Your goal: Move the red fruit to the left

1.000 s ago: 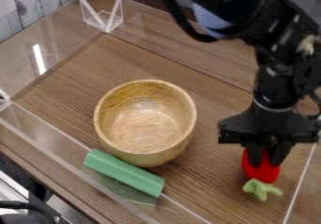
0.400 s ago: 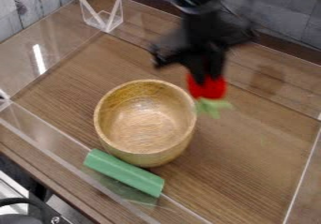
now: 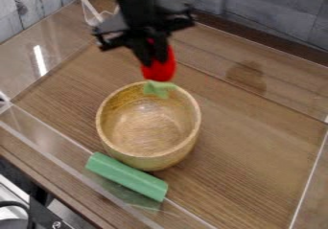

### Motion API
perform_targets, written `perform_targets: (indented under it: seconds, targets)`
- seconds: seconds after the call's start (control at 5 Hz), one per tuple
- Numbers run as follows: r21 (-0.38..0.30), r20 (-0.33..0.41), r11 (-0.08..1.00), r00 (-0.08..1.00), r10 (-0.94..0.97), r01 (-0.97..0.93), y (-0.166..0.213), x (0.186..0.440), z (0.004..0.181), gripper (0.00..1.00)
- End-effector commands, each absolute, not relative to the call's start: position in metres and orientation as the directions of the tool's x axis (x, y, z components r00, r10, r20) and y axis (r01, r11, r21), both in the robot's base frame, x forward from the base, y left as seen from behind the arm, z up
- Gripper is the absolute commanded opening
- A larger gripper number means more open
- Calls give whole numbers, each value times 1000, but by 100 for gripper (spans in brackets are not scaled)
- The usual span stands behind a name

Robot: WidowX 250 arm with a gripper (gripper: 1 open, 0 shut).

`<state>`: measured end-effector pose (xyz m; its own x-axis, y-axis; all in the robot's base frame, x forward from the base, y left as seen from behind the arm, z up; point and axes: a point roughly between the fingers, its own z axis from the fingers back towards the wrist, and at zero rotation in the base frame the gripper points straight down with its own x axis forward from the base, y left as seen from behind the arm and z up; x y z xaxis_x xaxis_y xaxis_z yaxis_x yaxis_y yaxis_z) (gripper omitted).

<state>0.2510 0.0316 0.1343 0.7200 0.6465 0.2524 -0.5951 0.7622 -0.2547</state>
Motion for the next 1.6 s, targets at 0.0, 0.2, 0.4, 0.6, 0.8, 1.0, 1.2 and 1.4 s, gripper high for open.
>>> perform_targets:
  seconds: [0.0,0.2,0.4,0.6,0.8,1.0,1.2,1.4]
  targets:
    - [-264,333,805,733,593,-531,56,272,146,0]
    - [-248,366,822,735,570,-513,75,289,141,0]
    - [-231,400,797,692,601,-559,93,299,134,0]
    - [-217,432,770,649,626,-599,108,308,125,0]
    - [-202,458,741,607,649,-640,127,314,123,0]
    - [-190,483,712,567,667,-676,145,320,119,0]
    - [-175,504,734,581,639,-656,160,320,117,0]
    - [-155,520,760,602,606,-631,171,320,114,0]
